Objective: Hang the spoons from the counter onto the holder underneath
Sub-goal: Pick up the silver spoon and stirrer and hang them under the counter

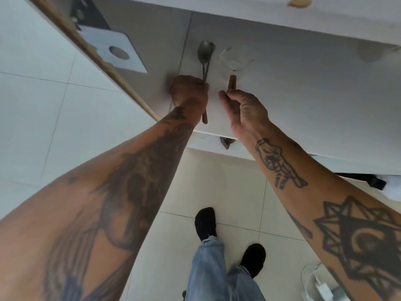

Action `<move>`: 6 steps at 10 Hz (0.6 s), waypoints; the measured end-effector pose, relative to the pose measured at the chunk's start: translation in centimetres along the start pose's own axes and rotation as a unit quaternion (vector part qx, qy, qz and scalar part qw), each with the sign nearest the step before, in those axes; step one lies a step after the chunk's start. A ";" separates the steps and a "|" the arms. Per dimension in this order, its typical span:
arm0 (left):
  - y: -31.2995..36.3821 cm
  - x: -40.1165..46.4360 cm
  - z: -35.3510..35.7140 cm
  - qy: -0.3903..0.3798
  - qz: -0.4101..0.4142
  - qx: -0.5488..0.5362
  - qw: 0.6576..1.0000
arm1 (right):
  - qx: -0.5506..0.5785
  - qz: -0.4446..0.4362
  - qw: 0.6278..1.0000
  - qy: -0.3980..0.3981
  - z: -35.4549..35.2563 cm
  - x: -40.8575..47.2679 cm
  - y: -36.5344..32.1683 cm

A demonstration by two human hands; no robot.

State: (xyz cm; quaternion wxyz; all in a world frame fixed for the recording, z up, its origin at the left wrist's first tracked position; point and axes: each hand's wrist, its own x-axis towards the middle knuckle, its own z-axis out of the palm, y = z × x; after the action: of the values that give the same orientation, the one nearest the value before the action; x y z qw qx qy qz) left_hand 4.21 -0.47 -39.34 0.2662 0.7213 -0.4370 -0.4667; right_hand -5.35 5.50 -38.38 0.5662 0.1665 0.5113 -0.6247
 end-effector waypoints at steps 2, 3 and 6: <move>0.1 -2.0 -1.0 0.033 0.076 0.148 0.986 | -0.062 -0.004 0.998 -0.017 -0.4 -0.8 -0.5; 0.7 -1.8 -1.1 0.039 0.084 0.197 0.976 | -0.084 0.009 0.996 -0.026 -1.2 -1.5 -1.0; 3.3 -11.2 -5.4 0.015 0.073 0.145 0.987 | -0.064 0.052 0.996 -0.015 -8.5 -10.2 -5.1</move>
State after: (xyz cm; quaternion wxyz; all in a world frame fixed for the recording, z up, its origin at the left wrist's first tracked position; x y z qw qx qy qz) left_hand 5.77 7.65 -29.54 0.1982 0.7255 -0.5475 -0.3669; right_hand -9.86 17.16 -31.65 0.6148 0.1471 0.5326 -0.5628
